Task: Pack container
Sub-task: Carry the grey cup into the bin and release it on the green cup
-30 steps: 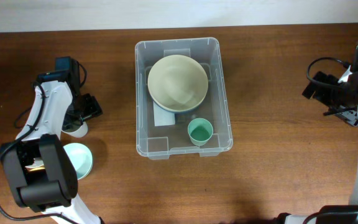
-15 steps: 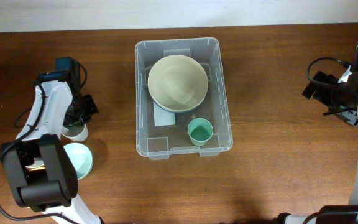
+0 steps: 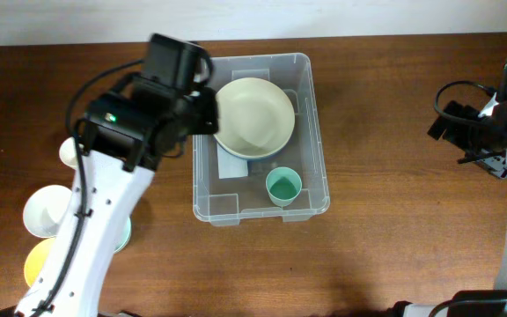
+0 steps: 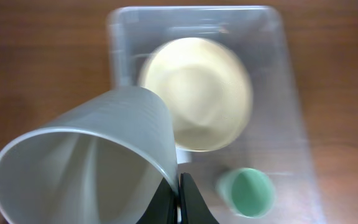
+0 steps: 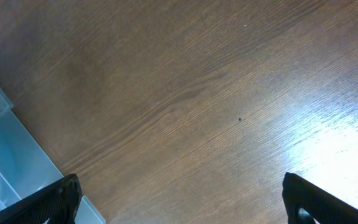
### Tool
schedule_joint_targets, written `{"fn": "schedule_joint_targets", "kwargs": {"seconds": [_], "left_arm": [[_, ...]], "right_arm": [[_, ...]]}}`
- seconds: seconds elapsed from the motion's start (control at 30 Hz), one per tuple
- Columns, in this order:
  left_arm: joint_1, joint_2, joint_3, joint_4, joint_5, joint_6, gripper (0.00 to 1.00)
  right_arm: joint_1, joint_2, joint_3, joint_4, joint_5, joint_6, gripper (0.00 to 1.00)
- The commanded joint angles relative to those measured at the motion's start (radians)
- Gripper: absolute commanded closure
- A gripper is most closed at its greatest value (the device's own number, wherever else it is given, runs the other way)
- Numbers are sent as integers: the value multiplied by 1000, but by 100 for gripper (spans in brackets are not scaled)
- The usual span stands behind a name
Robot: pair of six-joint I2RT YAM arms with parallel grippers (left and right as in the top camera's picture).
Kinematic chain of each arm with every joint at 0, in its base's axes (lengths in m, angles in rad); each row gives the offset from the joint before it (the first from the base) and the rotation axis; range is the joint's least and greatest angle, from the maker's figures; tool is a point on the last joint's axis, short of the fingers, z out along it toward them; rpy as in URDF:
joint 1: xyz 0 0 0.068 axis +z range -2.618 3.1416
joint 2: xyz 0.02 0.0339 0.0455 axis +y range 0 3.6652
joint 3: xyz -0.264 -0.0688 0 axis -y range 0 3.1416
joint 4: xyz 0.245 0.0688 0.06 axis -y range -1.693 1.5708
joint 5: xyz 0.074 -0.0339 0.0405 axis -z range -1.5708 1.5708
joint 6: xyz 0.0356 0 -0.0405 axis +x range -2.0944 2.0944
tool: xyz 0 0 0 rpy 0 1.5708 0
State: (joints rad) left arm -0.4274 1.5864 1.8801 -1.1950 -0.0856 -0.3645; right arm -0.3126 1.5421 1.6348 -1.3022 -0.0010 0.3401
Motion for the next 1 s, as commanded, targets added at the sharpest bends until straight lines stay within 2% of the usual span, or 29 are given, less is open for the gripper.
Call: {"fn": "schedule_joint_targets", "kwargs": {"seconds": [0.0,0.17,0.43,0.93,0.97], "left_arm": [[-143,47,3,35,75,-82,99],[-259,177,3,35,216,-120,100],[-323,355,3,18,332,-117,99],[-323,370,3,-59,328,-112,99],[-323,370,3,-69,325,-112,97]], "right_arm": [[-2,2,-2,0,-3,5,1],[-2,2,-2,0,-3,6,1],[-2,2,-2,-1,-3,5,1],[-2,2,-2,0,-2,5,1],[-2,2,-2,0,-2,5,1]]}}
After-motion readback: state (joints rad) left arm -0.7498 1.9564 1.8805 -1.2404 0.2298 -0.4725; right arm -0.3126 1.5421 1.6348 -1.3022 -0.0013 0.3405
